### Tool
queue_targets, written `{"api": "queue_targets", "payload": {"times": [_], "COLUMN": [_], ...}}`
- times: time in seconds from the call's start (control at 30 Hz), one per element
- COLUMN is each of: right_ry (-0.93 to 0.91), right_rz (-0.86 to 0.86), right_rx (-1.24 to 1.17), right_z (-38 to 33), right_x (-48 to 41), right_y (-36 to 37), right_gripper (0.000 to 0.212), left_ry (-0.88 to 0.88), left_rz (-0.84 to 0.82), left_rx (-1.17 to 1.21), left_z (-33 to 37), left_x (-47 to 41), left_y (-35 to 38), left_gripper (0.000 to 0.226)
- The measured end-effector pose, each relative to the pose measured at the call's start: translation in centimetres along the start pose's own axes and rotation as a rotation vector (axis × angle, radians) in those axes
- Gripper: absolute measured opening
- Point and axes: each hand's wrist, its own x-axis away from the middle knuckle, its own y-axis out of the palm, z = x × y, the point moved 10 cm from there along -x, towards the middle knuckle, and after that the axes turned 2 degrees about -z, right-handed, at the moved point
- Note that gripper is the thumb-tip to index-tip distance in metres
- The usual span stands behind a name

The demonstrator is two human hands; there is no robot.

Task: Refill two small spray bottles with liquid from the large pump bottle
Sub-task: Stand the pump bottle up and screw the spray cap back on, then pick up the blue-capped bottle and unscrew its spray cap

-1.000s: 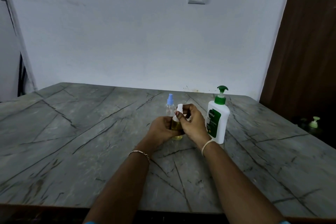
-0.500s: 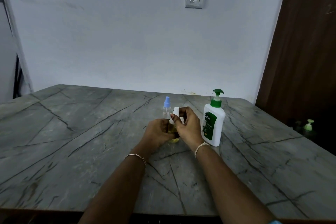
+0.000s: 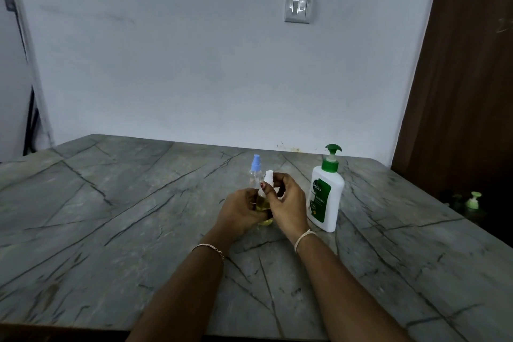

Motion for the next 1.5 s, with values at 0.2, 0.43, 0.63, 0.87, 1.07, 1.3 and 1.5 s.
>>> {"api": "queue_targets", "payload": {"times": [0.2, 0.43, 0.63, 0.87, 1.07, 1.3, 1.5], "right_ry": [0.008, 0.066, 0.126, 0.118, 0.137, 0.114, 0.061], "right_rz": [-0.014, -0.005, -0.020, -0.042, -0.041, -0.044, -0.076], "right_rx": [-0.072, -0.127, -0.201, -0.210, -0.242, -0.186, -0.100], "right_z": [0.7, 2.2, 2.9, 2.8, 2.9, 2.5, 2.0], "right_x": [0.1, -0.2, -0.3, -0.2, -0.1, 0.0, 0.2], "right_y": [0.6, 0.7, 1.3, 1.9, 2.0, 1.9, 1.8], "right_gripper": [0.021, 0.017, 0.029, 0.029, 0.027, 0.021, 0.021], "left_ry": [-0.056, -0.197, -0.307, -0.354, -0.373, -0.363, -0.369], "left_rz": [0.083, 0.274, 0.486, 0.581, 0.621, 0.608, 0.578], "left_rx": [0.053, 0.012, -0.034, -0.001, 0.039, 0.051, 0.062], "left_z": [-0.7, -2.9, -4.0, -5.0, -6.1, -6.0, -6.3], "left_x": [0.0, 0.4, 1.8, 2.0, 2.0, 1.6, 1.3], "left_y": [-1.4, -4.3, -7.4, -9.1, -10.4, -10.5, -10.3], "left_gripper": [0.037, 0.057, 0.054, 0.056, 0.057, 0.056, 0.052]}}
